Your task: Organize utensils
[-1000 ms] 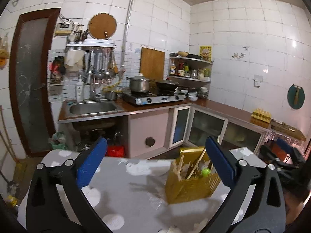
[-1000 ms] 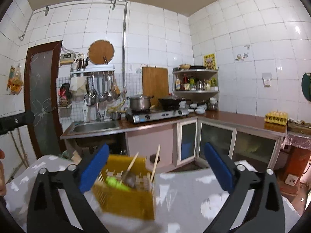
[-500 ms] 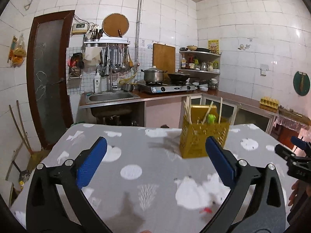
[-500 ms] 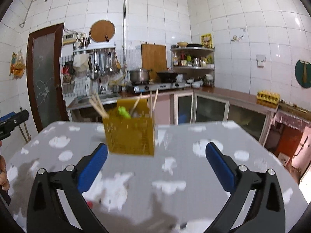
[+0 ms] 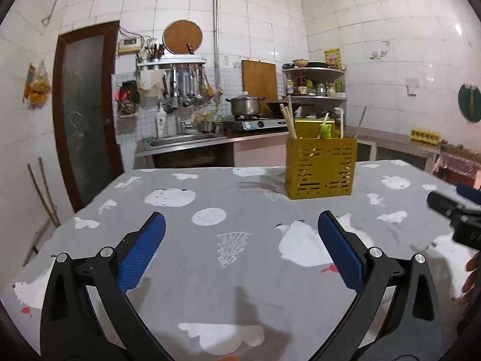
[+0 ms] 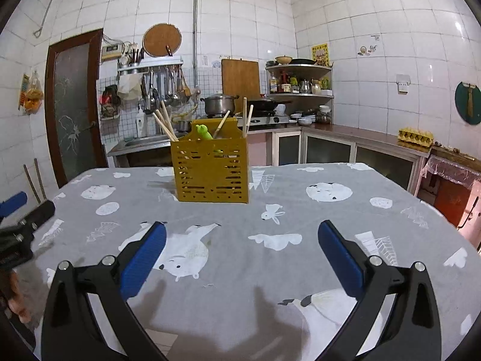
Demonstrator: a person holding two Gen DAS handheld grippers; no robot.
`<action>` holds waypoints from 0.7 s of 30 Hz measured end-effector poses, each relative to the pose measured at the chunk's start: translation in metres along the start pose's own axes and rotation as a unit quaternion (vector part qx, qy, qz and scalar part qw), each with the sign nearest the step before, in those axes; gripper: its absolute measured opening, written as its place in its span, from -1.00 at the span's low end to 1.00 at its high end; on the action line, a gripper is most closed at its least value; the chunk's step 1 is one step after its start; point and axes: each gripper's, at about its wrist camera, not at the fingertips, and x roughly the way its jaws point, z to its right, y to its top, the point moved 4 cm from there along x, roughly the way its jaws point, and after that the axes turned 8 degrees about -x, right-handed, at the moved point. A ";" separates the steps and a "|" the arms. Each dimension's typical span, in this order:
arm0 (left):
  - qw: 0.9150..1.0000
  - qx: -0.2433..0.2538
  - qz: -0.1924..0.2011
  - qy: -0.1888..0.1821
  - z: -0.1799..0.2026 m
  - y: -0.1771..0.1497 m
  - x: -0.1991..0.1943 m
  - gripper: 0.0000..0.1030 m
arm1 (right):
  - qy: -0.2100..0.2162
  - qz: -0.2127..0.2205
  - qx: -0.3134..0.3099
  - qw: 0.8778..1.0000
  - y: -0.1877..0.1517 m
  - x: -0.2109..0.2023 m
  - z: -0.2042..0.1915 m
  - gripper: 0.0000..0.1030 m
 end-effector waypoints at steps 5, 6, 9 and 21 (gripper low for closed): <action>1.000 -0.008 0.017 -0.003 -0.001 0.001 -0.007 0.90 | -0.004 0.021 -0.007 1.000 0.001 -0.008 -0.004 0.92; 1.000 -0.008 0.020 -0.004 -0.001 0.002 -0.007 0.90 | -0.004 0.022 -0.009 1.000 0.002 -0.009 -0.005 0.92; 1.000 -0.012 0.024 -0.002 -0.003 0.003 -0.008 0.90 | -0.006 0.028 -0.015 0.999 0.002 -0.011 -0.008 0.92; 0.999 -0.029 0.043 0.001 -0.012 0.005 -0.016 0.91 | -0.012 0.027 -0.019 0.999 0.002 -0.011 -0.011 0.92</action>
